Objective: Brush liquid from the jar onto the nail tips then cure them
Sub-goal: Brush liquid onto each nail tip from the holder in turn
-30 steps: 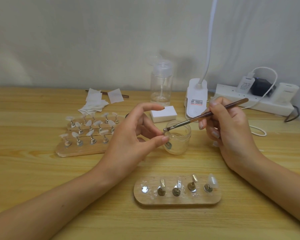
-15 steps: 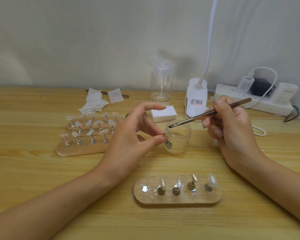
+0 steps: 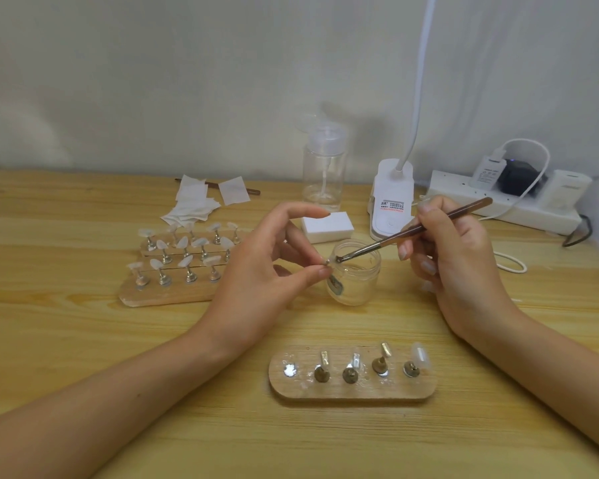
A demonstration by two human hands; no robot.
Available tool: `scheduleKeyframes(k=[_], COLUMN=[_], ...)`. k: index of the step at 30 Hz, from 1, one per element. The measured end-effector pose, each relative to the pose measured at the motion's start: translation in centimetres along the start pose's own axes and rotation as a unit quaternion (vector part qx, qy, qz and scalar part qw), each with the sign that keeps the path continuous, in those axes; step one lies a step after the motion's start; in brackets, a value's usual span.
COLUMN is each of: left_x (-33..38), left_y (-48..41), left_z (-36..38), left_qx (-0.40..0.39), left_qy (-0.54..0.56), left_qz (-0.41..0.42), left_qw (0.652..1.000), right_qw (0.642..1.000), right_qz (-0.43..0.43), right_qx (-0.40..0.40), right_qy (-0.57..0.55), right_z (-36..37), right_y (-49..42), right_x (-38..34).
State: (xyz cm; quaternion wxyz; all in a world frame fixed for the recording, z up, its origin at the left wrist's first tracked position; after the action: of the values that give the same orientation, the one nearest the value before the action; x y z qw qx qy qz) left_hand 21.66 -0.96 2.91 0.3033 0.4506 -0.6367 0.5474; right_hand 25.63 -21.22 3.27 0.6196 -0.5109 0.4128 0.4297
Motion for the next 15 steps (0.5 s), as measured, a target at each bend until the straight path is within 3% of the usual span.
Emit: scheduleKeyframes(k=[5, 9, 12, 15], left_x=[1.8, 6.2, 8.1, 7.1], left_y=[-0.1, -1.2, -0.9, 1.2], left_z=[-0.4, -2.8, -3.7, -3.2], left_qx=[0.003, 0.008, -0.042, -0.109], left_qy=[0.021, 0.052, 0.039, 0.002], left_qz=[0.008, 0.070, 0.101, 0.081], left_qw=[1.000, 0.996, 0.993, 0.991], right_qw=[0.999, 0.997, 0.995, 0.994], right_qz=[0.012, 0.026, 0.042, 0.037], right_qx=[0.028, 0.028, 0.049, 0.058], right_qy=[-0.043, -0.070, -0.074, -0.083], right_z=[-0.6, -0.7, -0.9, -1.0], right_y=[-0.2, -0.2, -0.3, -0.4], right_x=[-0.1, -0.2, 0.1, 0.1])
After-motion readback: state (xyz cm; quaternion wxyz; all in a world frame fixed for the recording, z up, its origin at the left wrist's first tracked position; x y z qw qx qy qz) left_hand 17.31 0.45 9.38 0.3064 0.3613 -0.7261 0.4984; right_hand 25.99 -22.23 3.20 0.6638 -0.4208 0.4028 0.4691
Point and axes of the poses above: each hand's wrist, its own y-axis away from the middle knuckle, its own z-axis out of the palm, x = y × z, the point moved 6 cm from there along -y, towards the middle knuckle, and after that the axes turned 6 degrees about x, right-handed, at the moved point
